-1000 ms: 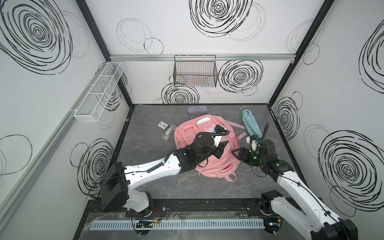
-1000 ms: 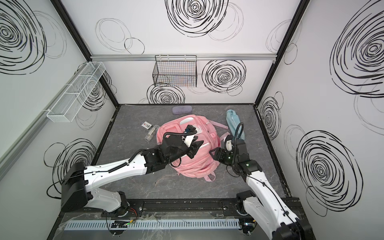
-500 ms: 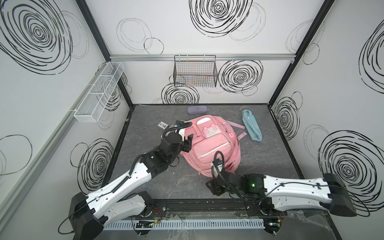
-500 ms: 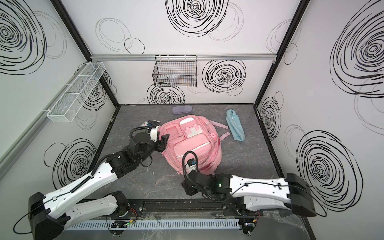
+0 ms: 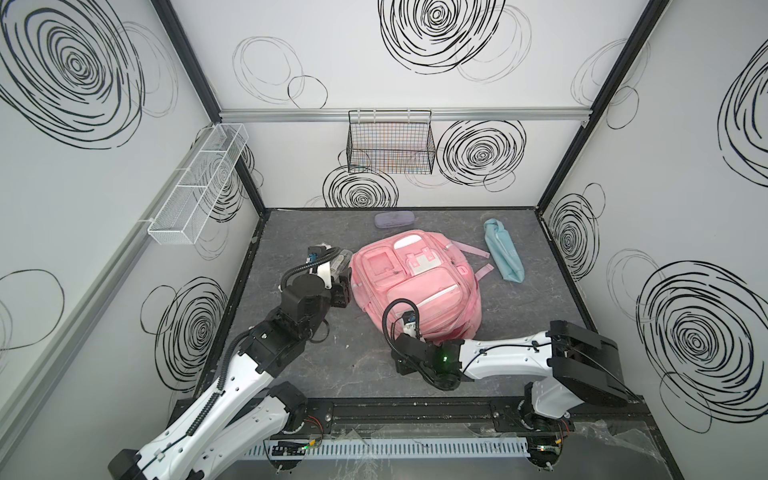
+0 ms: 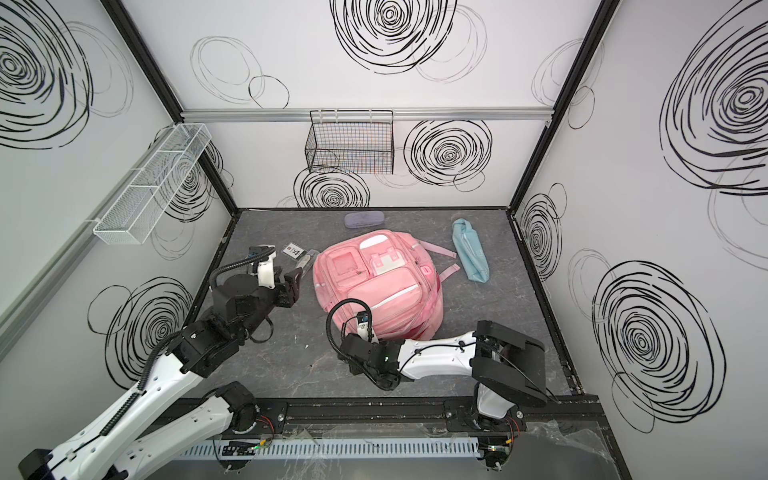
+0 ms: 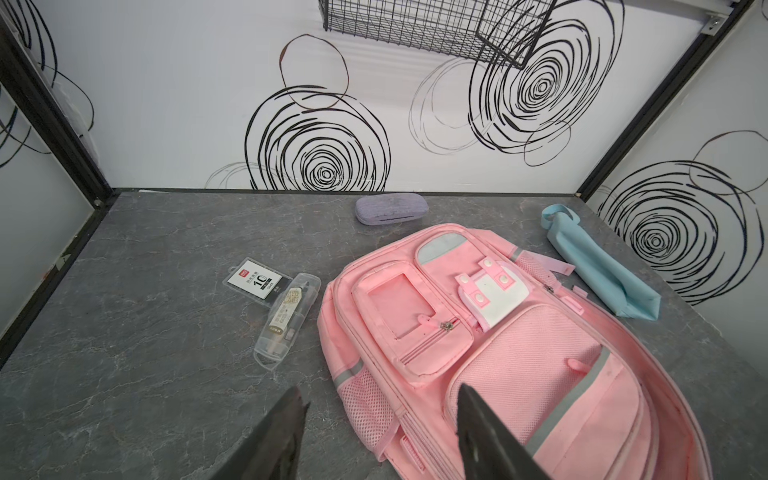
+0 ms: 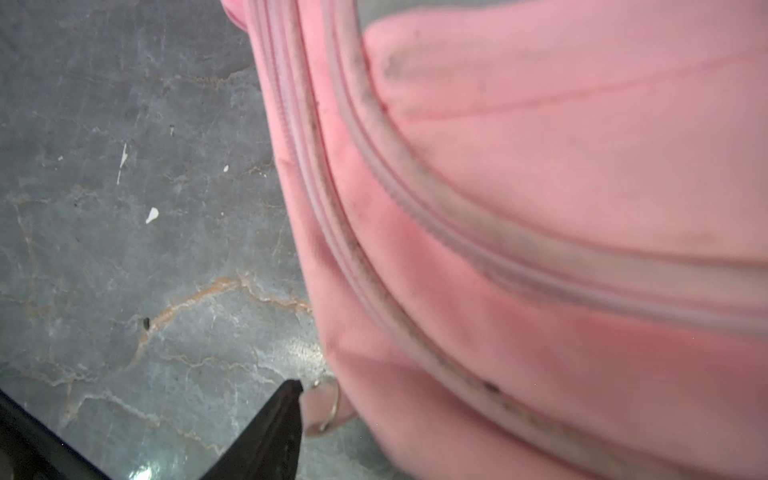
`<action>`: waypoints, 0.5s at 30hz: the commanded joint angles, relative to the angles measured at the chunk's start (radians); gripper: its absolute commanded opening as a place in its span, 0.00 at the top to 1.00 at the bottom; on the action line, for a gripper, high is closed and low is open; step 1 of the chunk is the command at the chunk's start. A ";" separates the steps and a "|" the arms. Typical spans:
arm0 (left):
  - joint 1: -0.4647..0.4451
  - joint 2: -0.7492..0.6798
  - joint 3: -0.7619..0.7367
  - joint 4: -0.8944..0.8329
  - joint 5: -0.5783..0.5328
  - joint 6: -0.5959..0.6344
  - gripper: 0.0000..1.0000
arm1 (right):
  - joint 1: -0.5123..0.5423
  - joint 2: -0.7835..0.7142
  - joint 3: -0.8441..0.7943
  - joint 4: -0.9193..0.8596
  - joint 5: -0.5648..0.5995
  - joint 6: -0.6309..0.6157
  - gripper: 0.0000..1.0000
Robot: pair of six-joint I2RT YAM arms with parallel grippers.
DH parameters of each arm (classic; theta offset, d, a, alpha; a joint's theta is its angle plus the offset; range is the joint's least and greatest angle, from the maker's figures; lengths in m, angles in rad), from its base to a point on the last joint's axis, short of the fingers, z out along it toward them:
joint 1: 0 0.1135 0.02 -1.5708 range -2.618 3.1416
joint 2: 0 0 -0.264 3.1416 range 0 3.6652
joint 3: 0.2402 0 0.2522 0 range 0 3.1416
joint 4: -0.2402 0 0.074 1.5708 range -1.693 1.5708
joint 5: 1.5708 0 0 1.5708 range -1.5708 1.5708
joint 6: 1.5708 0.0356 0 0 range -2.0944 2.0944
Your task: Pack the student bag
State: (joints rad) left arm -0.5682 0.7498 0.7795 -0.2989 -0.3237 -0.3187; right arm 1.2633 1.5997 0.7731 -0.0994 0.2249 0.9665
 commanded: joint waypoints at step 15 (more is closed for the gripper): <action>0.004 -0.044 -0.054 0.026 0.051 0.008 0.38 | -0.067 0.183 0.037 0.072 0.048 0.035 0.82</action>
State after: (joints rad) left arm -0.5682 0.7158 0.7395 -0.3000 -0.2886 -0.3187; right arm 1.2091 1.7515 0.8234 0.0284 0.2676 0.9874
